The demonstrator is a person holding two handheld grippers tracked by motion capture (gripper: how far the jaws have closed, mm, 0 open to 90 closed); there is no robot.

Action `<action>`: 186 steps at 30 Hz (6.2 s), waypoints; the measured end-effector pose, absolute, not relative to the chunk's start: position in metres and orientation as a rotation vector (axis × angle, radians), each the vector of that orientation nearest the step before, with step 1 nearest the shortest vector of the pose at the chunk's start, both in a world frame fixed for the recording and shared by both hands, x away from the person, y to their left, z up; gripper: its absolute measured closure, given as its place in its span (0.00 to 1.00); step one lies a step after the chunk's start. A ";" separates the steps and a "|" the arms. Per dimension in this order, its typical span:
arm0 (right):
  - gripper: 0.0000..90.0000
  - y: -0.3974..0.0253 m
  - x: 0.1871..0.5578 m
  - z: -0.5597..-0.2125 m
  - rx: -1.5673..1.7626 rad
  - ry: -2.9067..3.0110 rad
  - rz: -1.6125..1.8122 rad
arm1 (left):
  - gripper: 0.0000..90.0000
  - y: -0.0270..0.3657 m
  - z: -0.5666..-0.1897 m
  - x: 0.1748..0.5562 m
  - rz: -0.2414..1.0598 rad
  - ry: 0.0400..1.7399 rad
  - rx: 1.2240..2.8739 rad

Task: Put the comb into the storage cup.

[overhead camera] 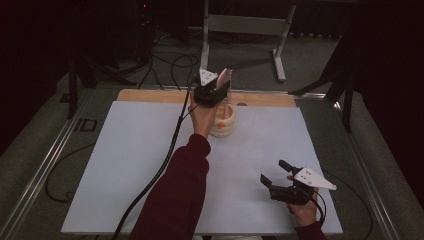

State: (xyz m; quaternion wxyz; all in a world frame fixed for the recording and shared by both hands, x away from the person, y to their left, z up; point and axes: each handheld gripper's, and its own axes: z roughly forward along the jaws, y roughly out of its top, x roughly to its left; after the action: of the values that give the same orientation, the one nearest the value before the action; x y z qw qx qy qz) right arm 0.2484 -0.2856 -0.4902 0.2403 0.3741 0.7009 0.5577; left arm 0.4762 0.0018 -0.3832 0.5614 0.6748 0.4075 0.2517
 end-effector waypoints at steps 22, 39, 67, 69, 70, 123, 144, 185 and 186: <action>0.12 -0.284 0.249 -0.491 1.018 1.924 1.528 | 0.73 0.003 -0.397 0.477 0.590 0.991 1.593; 0.12 -0.283 0.249 -0.491 1.017 1.931 1.531 | 0.73 0.000 -0.401 0.476 0.583 0.990 1.599; 0.12 -0.282 0.249 -0.492 1.014 1.929 1.534 | 0.73 -0.001 -0.413 0.474 0.561 1.003 1.609; 0.12 -0.282 0.249 -0.492 1.014 1.929 1.534 | 0.73 -0.001 -0.413 0.473 0.561 1.003 1.610; 0.12 -0.282 0.249 -0.492 1.014 1.929 1.534 | 0.73 -0.001 -0.413 0.473 0.561 1.003 1.610; 0.12 -0.281 0.250 -0.493 1.019 1.928 1.543 | 0.71 0.011 -0.417 0.479 0.508 1.027 1.601; 0.12 -0.282 0.251 -0.493 1.020 1.925 1.543 | 0.70 0.016 -0.419 0.480 0.518 1.042 1.608; 0.12 -0.281 0.251 -0.494 1.013 1.931 1.548 | 0.65 0.038 -0.431 0.484 0.508 1.097 1.616; 0.12 -0.281 0.251 -0.494 1.012 1.931 1.548 | 0.65 0.039 -0.432 0.484 0.506 1.099 1.613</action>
State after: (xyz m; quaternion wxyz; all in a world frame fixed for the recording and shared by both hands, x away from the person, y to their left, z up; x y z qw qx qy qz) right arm 0.2511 -0.2807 -0.4936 0.2316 0.3682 0.7026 0.5631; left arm 0.4839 0.0391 -0.4319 0.5335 0.6766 0.4611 0.2121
